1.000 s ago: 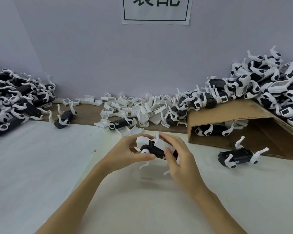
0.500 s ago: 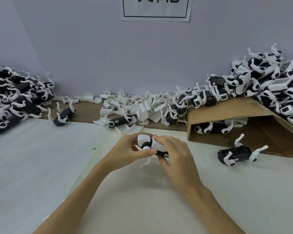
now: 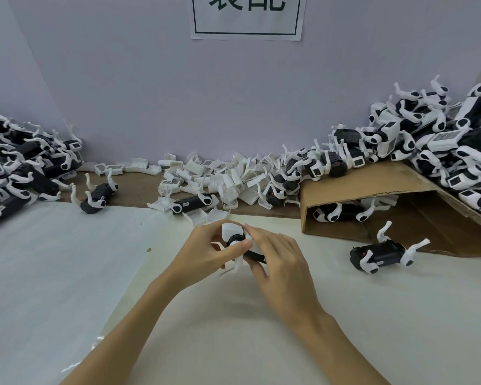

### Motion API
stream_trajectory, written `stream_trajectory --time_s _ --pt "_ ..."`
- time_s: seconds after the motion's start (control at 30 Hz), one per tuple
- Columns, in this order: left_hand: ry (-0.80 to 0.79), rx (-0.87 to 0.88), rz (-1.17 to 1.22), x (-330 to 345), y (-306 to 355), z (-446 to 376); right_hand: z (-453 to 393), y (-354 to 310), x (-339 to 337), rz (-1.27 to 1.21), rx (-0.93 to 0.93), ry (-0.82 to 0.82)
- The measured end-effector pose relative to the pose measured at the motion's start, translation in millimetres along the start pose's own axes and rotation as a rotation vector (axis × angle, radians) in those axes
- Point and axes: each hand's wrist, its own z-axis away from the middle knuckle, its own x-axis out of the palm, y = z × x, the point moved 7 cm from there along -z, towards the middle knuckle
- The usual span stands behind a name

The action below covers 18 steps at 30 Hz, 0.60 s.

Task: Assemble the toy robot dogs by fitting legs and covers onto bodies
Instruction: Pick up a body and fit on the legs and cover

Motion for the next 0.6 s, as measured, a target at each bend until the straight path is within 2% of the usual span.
stream_trajectory --time_s 0.1,0.23,0.3,0.43,0.53,0.6 --pt "0.002 0.002 -0.023 0 1 0 -4 2 -3 -0.059 0.021 -0.054" --pt "-0.031 0.028 -0.082 -6 2 -1 0 26 3 -0.398 0.265 -0.307" --pt "-0.116 0.039 -0.131 -7 3 -1 0 37 3 -0.462 0.345 -0.349" --pt "-0.298 0.058 -0.21 -5 3 3 3 48 1 -0.44 0.383 -0.455" --pt "-0.224 0.074 -0.238 -9 1 0 9 52 5 -0.527 0.485 -0.505" --pt "-0.125 0.058 -0.226 -11 -3 -2 8 47 7 -0.605 0.489 -0.438"
